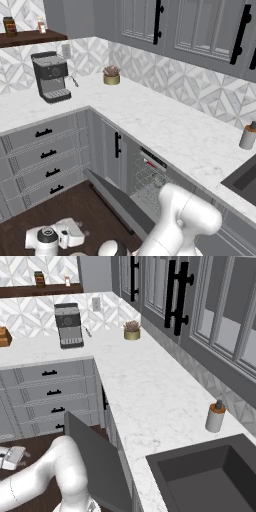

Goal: Pick up the cup and bowl from the counter, place them in the dishwasher, and close the dishwasher door.

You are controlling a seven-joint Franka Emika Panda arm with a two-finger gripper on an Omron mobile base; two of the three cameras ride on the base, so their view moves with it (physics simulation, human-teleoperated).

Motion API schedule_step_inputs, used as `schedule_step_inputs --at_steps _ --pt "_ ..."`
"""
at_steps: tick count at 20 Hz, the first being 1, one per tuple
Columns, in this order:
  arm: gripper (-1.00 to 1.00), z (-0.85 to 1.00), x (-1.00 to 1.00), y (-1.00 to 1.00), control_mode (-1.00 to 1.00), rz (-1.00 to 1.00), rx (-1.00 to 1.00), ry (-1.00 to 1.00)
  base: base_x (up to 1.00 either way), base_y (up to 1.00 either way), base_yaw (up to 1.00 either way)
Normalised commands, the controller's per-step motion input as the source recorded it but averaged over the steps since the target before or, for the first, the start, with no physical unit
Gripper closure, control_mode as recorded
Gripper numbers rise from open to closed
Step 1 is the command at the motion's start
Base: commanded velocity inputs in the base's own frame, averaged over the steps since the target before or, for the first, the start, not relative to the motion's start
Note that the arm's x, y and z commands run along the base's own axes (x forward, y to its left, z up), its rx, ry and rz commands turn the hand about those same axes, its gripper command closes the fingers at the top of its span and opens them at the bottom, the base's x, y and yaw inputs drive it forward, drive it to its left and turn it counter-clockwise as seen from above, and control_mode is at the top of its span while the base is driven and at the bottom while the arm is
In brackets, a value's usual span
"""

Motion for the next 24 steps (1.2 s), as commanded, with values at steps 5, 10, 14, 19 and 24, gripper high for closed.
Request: schedule_step_inputs --at_steps 5,10,14,19,24 --pt "-1.0 -0.58 0.51 0.0 -1.0 0.04 -0.08 -0.04 0.0 0.0 0.0" --pt "-1.0 -0.75 0.4 0.02 -1.0 0.0 -0.15 -0.03 0.0 0.0 0.0" --pt "-1.0 -0.67 0.18 0.07 -1.0 -0.04 -0.16 0.0 0.0 0.0 0.0" --pt "-1.0 -0.74 0.32 0.13 -1.0 -0.11 -0.2 0.0 0.0 0.0 0.0" --pt "-1.0 -0.84 0.41 0.28 -1.0 -0.11 -0.25 0.0 0.0 0.0 0.0"
